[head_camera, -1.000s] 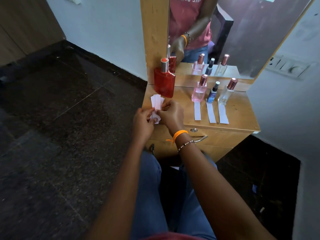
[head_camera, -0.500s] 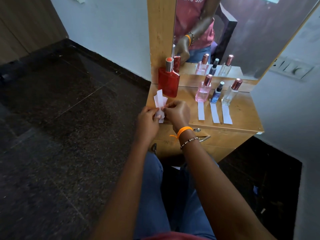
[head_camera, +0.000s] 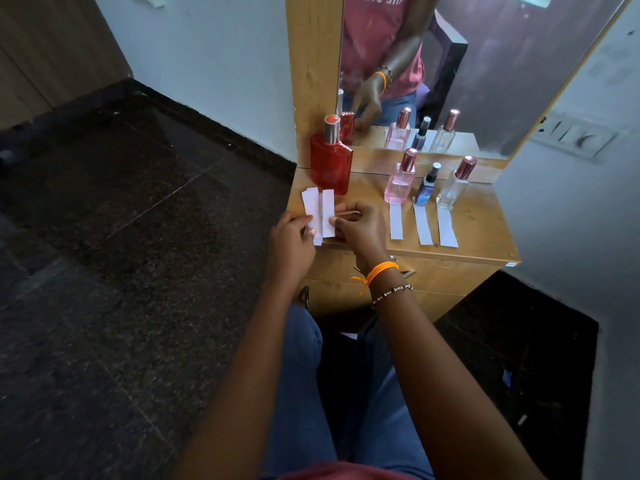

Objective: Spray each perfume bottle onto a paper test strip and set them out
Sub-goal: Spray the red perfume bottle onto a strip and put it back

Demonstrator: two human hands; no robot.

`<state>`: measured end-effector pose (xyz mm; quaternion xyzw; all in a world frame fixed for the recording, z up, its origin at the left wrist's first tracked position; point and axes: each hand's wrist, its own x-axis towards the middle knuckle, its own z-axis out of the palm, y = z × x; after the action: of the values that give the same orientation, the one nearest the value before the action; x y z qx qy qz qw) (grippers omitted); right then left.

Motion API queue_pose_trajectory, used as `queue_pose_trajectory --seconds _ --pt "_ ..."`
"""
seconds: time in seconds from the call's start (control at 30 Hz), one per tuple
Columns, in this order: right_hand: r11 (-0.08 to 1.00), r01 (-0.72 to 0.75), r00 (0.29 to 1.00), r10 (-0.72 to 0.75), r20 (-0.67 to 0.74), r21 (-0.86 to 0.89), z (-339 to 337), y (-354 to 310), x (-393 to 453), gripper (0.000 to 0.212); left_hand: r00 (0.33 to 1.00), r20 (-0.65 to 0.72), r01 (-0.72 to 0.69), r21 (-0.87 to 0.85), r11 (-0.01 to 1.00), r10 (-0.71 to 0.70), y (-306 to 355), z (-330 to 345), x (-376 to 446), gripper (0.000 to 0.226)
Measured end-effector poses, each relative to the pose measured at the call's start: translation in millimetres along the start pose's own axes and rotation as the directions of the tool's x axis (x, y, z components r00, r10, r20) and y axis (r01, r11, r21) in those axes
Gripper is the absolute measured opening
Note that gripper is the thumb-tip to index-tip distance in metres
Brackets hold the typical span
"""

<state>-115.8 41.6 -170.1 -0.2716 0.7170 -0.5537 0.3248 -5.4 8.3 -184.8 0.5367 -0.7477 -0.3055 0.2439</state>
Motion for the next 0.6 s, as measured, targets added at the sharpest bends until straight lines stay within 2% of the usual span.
queue_pose_trajectory --seconds 0.1,0.23,0.4,0.6 --pt "1.0 0.017 1.0 -0.017 0.003 -0.026 2 -3 2 0.022 1.0 0.014 0.007 -0.005 1.0 -0.007 1 -2 0 0.036" --pt "0.999 0.035 0.999 -0.035 0.006 -0.003 1 -5 3 0.01 1.0 0.029 0.006 0.004 1.0 -0.006 1 -4 1 0.037" --pt "1.0 0.008 1.0 -0.008 -0.008 0.018 -3 0 4 0.016 0.999 0.023 0.048 -0.032 0.998 -0.048 6 -5 0 0.037" --pt "0.999 0.033 0.992 -0.033 -0.124 0.0 -17 7 1 0.019 0.998 -0.001 0.061 -0.066 0.996 -0.061 11 -8 -2 0.035"
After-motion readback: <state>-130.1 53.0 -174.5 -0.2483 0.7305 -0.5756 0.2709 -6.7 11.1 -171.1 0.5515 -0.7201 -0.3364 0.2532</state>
